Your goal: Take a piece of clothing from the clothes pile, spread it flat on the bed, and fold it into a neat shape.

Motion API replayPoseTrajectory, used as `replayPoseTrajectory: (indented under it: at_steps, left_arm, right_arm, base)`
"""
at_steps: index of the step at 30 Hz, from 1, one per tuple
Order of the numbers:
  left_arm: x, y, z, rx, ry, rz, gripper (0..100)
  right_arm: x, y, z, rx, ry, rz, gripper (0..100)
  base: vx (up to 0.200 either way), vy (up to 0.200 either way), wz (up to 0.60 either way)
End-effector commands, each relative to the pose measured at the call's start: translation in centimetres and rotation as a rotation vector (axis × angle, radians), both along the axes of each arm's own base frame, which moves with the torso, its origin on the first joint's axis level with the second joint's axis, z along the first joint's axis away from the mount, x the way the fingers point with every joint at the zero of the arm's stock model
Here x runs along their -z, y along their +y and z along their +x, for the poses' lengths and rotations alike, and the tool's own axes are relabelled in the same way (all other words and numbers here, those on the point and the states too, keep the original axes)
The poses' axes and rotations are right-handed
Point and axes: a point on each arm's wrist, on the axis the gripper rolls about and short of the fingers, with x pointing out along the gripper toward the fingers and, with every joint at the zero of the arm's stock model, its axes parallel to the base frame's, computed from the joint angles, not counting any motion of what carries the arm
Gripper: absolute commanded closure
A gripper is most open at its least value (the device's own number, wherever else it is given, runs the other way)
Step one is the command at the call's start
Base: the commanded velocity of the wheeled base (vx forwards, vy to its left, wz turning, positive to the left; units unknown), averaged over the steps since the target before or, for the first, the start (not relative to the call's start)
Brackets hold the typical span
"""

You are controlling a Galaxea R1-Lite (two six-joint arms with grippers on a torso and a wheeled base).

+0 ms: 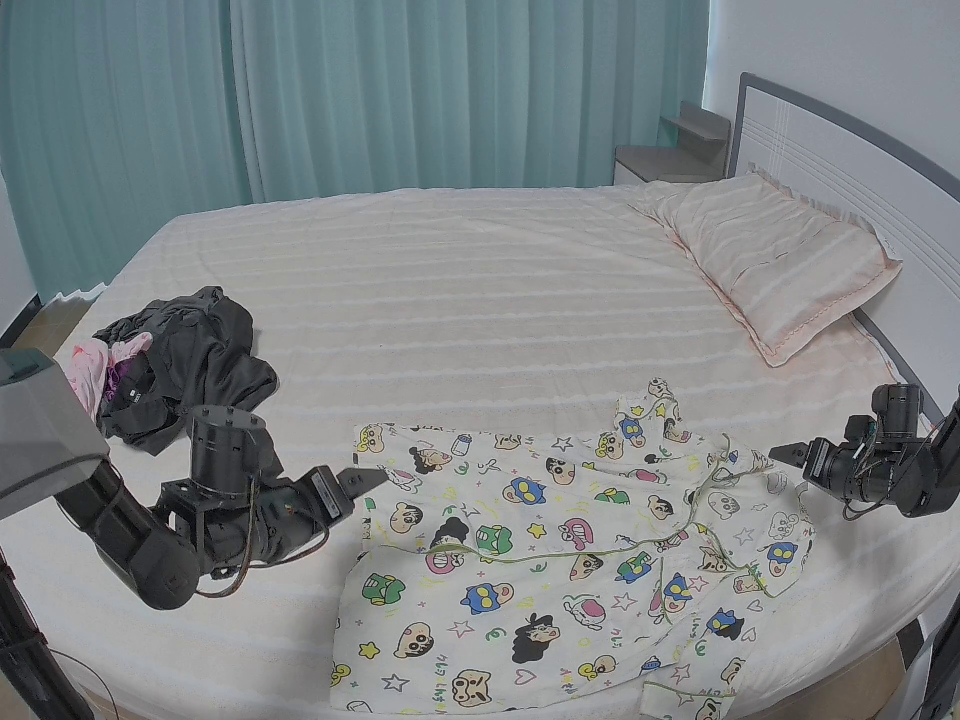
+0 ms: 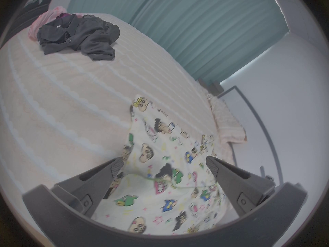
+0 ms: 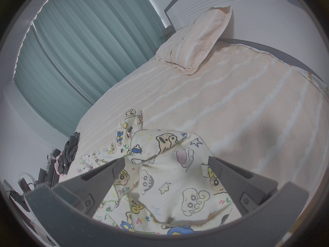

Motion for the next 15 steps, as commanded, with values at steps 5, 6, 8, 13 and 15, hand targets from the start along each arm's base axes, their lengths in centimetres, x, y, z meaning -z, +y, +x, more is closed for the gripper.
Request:
replayPoseTrajectory:
  at_steps: [5,6,8,13,15]
  left_arm:
    - [-1.2,-0.4,1.5,-0.05,-0.003,-0.086,0]
    - [-1.1,-0.4,1.5,-0.05,-0.001,-0.087,0]
    - [-1.1,-0.4,1.4,-0.076,0.022,-0.127,0]
    - [-1.1,-0.7,1.0,-0.115,0.083,-0.19,0]
    - [-1.0,-0.9,0.8,-0.109,0.108,-0.179,0]
  right_arm:
    - [-2.3,0.1,-0.3,-0.007,-0.074,0.042,0]
    - [-2.3,0.1,-0.3,-0.007,-0.074,0.042,0]
    - [-2.3,0.1,-0.3,-0.008,-0.074,0.041,0]
    - [-2.3,0.1,-0.3,-0.008,-0.074,0.041,0]
    - [-2.3,0.2,-0.4,-0.012,-0.071,0.042,0]
  base:
    - [0.0,0.0,0.0]
    - [0.0,0.0,0.0]
    - [0.0,0.0,0.0]
    - [0.0,-0.08,0.0]
    - [0.0,-0.2,0.0]
